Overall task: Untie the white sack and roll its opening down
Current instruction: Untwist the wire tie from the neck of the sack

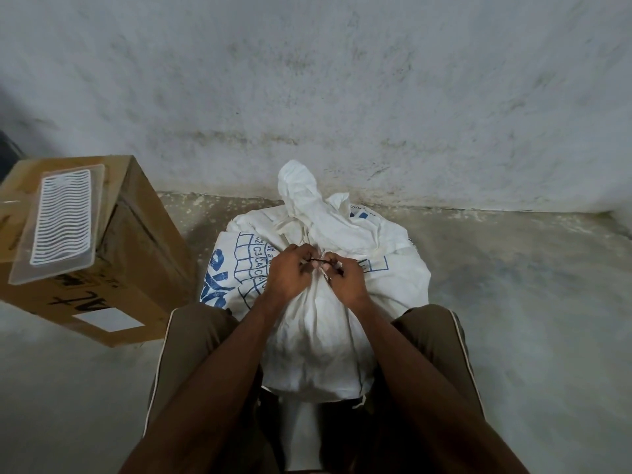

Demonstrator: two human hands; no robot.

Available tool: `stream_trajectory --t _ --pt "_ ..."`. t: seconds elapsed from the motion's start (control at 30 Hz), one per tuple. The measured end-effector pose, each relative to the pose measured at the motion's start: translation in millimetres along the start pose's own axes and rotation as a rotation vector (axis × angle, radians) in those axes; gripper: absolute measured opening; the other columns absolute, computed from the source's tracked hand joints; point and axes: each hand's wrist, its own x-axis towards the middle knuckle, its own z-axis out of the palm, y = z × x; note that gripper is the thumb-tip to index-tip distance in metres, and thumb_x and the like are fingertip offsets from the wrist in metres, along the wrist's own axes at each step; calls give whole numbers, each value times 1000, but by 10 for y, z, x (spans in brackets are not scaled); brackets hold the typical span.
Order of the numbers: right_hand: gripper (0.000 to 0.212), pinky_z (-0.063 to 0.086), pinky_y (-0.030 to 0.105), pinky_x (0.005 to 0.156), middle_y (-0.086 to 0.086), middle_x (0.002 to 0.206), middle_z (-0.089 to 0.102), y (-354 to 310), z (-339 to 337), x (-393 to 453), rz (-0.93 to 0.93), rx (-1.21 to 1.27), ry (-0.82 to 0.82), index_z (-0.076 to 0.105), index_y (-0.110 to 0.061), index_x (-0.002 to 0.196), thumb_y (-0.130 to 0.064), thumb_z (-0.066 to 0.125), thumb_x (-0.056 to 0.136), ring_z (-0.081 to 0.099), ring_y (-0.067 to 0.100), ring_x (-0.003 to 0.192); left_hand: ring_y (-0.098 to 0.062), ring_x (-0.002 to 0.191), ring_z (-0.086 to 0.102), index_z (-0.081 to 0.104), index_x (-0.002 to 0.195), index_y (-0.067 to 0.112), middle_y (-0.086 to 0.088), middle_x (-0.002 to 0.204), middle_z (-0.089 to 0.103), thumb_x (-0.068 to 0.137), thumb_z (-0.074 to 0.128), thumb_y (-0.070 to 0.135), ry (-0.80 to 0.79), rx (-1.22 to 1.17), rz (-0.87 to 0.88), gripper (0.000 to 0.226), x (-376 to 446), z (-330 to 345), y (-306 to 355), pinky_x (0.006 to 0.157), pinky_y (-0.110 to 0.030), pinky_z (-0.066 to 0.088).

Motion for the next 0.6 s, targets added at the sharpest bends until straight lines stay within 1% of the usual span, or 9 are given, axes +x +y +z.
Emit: stream_trajectory --t 0.03,0.1,0.17,0.27,0.33,0.4,0.47,0.53,0.6 --pt "15 51 15 71 4 88 75 10 0 4 -18 -10 -4 74 -5 105 -12 66 95 68 8 77 -19 81 67 67 99 31 5 91 66 83 72 31 -28 47 34 17 -1 -6 2 70 -30 49" --pt "14 55 23 76 2 89 76 52 16 11 -39 -31 -7 75 -8 104 -15 67 94 70 10 80 -25 80 67 66 99 30 3 91 65 85 70 33 -55 125 68 15 17 -21 2 67 -34 51" --pt "12 55 28 76 0 85 76 67 38 19 -18 -20 -20 75 -11 101 -16 68 94 68 8 76 -28 79 67 65 95 27 2 88 66 86 69 32 -53 139 74 11 35 -28 2 67 -37 52" --pt "14 51 22 75 -5 84 74 56 50 31 15 -3 -5 77 -10 103 -18 70 94 66 4 78 -24 78 68 66 89 26 3 84 71 85 70 27 -5 44 9 6 41 -25 10 69 -33 50" --pt "18 52 24 79 1 90 76 55 49 39 30 13 5 76 -7 105 -19 70 94 69 10 87 -19 77 70 65 85 25 6 78 73 84 71 25 40 -45 -45 5 49 -34 -6 69 -29 48" --pt "19 55 28 82 5 93 77 56 56 35 41 24 13 76 -7 106 -20 71 93 71 14 90 -21 76 69 63 88 27 6 76 72 85 68 25 37 -37 -23 6 50 -37 -18 69 -31 50" --pt "18 55 28 78 6 89 77 58 54 25 38 26 8 77 -8 103 -21 71 93 71 13 84 -26 77 68 62 98 29 2 82 70 86 64 28 5 61 60 11 35 -26 -13 68 -36 53" --pt "17 52 24 68 3 78 75 40 34 13 22 12 -6 77 -7 97 -22 71 93 68 9 70 -27 78 68 64 105 33 1 85 70 85 64 32 -5 111 119 20 9 -36 21 67 -35 53" --pt "18 49 20 63 -2 72 72 39 32 15 -3 7 -10 77 -8 95 -25 72 93 63 3 63 -27 77 67 68 109 36 0 84 69 88 63 33 -12 158 163 22 9 -49 44 66 -34 52"
